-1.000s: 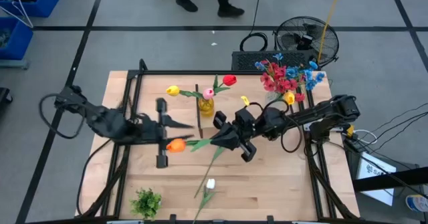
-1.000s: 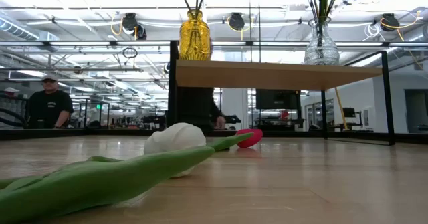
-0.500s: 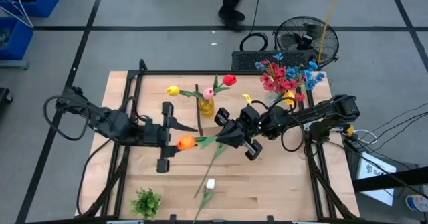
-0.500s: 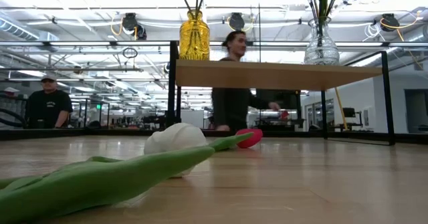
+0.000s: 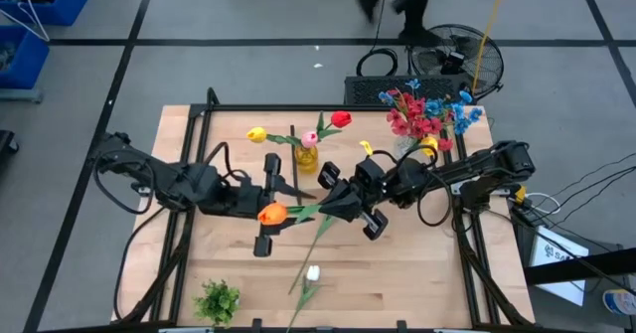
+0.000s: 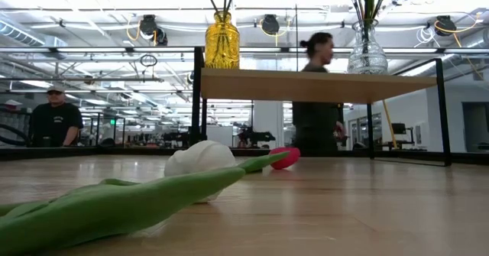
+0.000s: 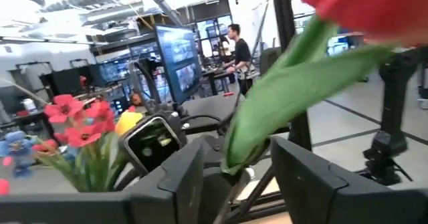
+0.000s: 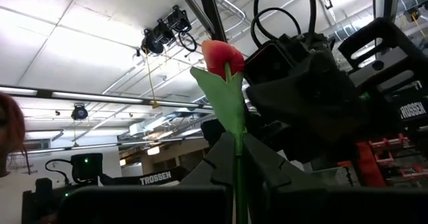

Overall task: Pick and place flowers into a vace then onto a shelf
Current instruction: Put the orange flower into the yellow vase

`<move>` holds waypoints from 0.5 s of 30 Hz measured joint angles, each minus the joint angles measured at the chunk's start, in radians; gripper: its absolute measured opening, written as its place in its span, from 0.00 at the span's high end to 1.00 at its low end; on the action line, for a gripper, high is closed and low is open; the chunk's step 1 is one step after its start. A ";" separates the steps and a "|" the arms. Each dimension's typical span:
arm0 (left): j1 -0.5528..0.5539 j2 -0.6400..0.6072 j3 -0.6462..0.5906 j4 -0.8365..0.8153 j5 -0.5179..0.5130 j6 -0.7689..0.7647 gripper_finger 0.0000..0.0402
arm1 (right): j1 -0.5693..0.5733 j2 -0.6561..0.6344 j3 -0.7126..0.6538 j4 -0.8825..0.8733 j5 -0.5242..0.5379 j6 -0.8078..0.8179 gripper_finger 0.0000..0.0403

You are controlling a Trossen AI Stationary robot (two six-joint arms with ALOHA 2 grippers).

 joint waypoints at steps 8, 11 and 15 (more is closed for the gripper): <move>0.000 0.000 0.000 0.010 0.030 0.005 0.82 | 0.000 0.000 0.000 -0.016 -0.001 -0.005 0.98; 0.000 0.000 0.000 0.009 0.028 0.007 0.92 | 0.000 0.000 0.000 -0.022 -0.011 -0.027 0.95; 0.004 0.000 0.000 0.006 0.028 0.000 0.97 | 0.000 0.000 0.000 -0.046 -0.033 -0.061 0.85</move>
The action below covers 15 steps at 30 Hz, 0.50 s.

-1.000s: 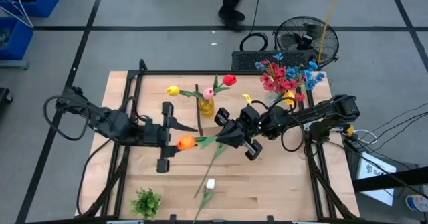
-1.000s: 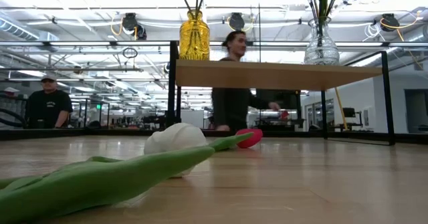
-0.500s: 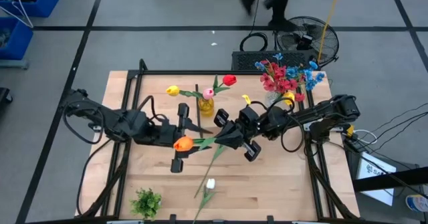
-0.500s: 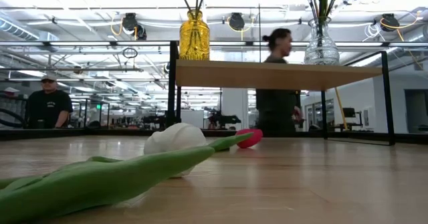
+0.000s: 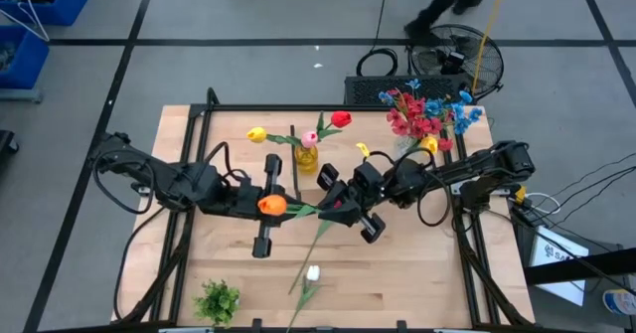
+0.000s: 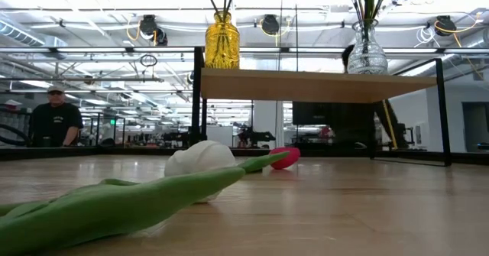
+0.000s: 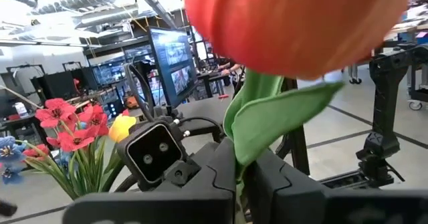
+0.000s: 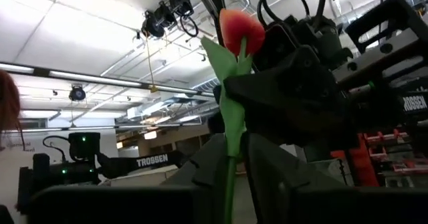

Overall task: Pick and place flowers into a vace then onto a shelf
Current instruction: Put the orange flower into the yellow vase

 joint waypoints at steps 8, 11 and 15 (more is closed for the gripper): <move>-0.024 -0.014 0.000 -0.013 -0.022 -0.032 0.98 | 0.000 0.000 0.000 -0.034 0.002 0.056 0.62; -0.048 -0.053 0.000 -0.034 -0.069 -0.100 0.96 | 0.001 0.000 0.000 -0.097 -0.001 0.061 0.57; -0.096 -0.131 0.001 -0.193 -0.178 -0.157 0.97 | 0.003 0.000 -0.001 -0.195 -0.026 0.061 0.54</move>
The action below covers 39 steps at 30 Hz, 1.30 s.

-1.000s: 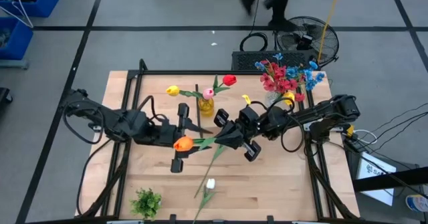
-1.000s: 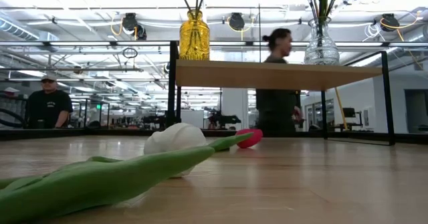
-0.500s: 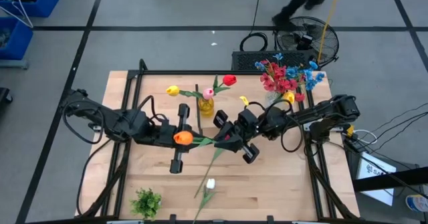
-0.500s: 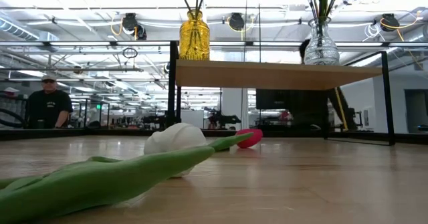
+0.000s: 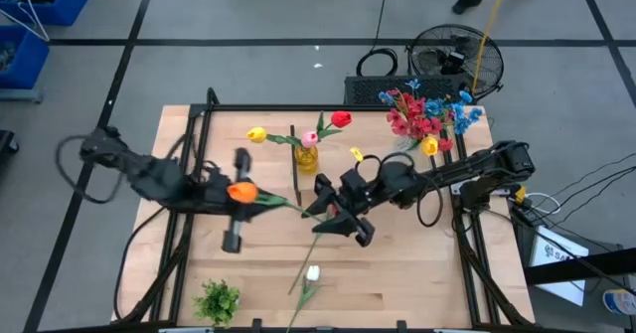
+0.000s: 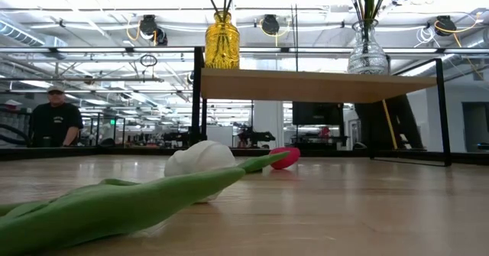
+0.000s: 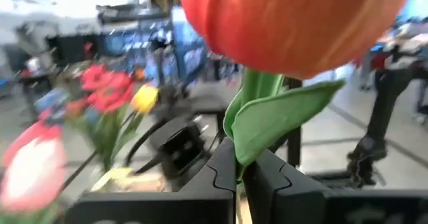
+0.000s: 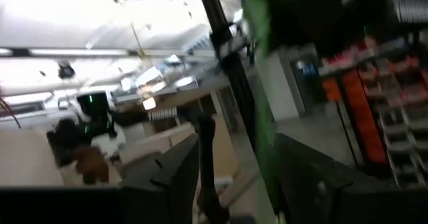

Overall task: Pick and place flowers into a vace then onto a shelf
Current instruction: Put the orange flower into the yellow vase

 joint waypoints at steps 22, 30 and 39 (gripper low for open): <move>0.028 -0.159 0.000 -0.206 -0.466 0.118 0.97 | 0.024 0.000 0.000 -0.858 0.002 -0.109 0.58; 0.096 -0.157 0.000 -0.207 -0.404 0.158 0.92 | 0.097 -0.001 -0.117 -0.978 0.004 0.011 0.58; 0.177 -0.157 0.000 -0.290 -0.283 0.093 0.98 | 0.158 -0.001 -0.332 -0.907 0.087 0.214 0.58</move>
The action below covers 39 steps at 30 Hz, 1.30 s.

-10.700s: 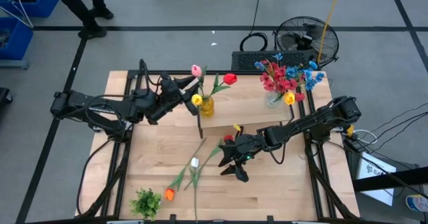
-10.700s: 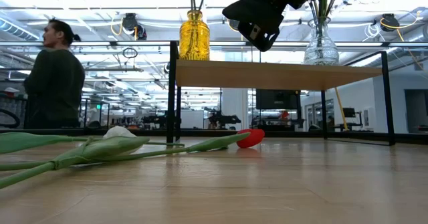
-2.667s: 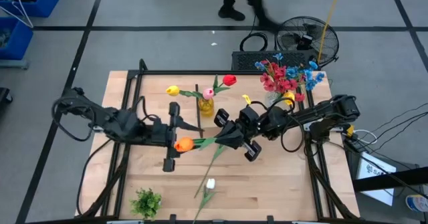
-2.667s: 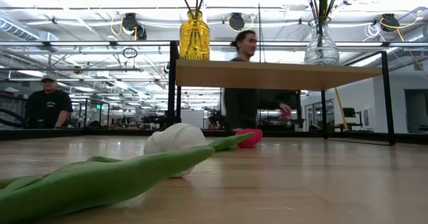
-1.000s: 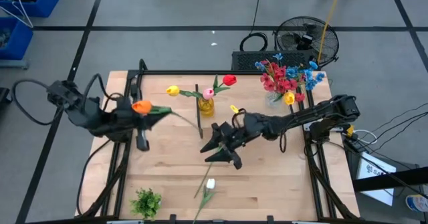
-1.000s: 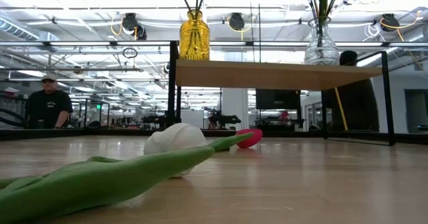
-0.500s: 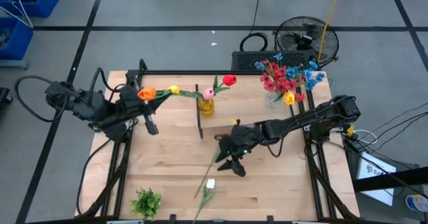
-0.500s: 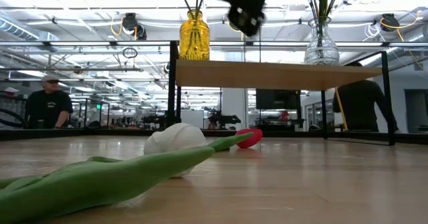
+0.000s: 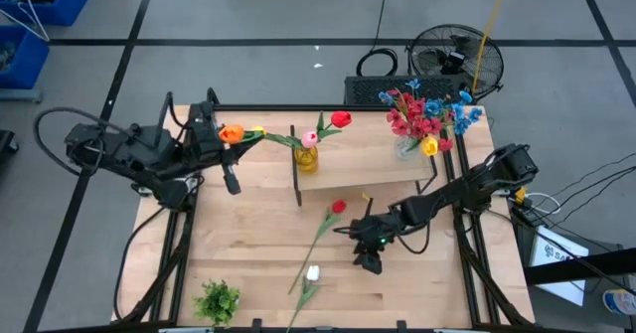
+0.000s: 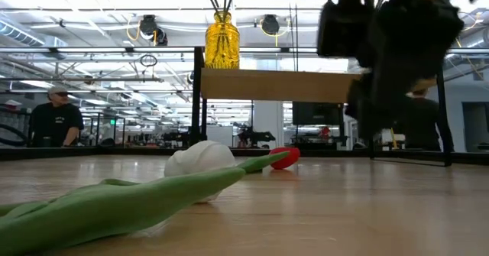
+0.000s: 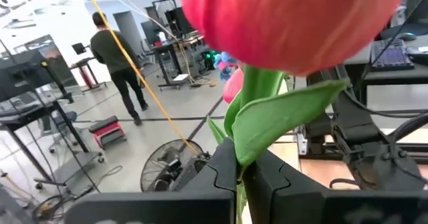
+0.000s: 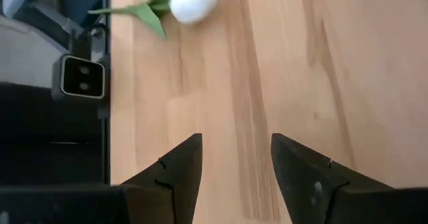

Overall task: Pick and place flowers into a vace then onto a shelf
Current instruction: Put the orange flower into the yellow vase

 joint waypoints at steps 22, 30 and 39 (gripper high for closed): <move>0.191 0.104 -0.001 -0.035 0.223 -0.048 0.86 | 0.004 0.000 -0.121 0.464 0.000 0.090 0.58; 0.234 0.132 -0.001 -0.078 0.238 -0.090 0.69 | 0.004 0.000 -0.121 0.464 -0.001 0.076 0.58; 0.241 0.135 0.000 -0.181 0.254 -0.117 0.57 | 0.004 0.000 -0.121 0.464 -0.005 0.066 0.58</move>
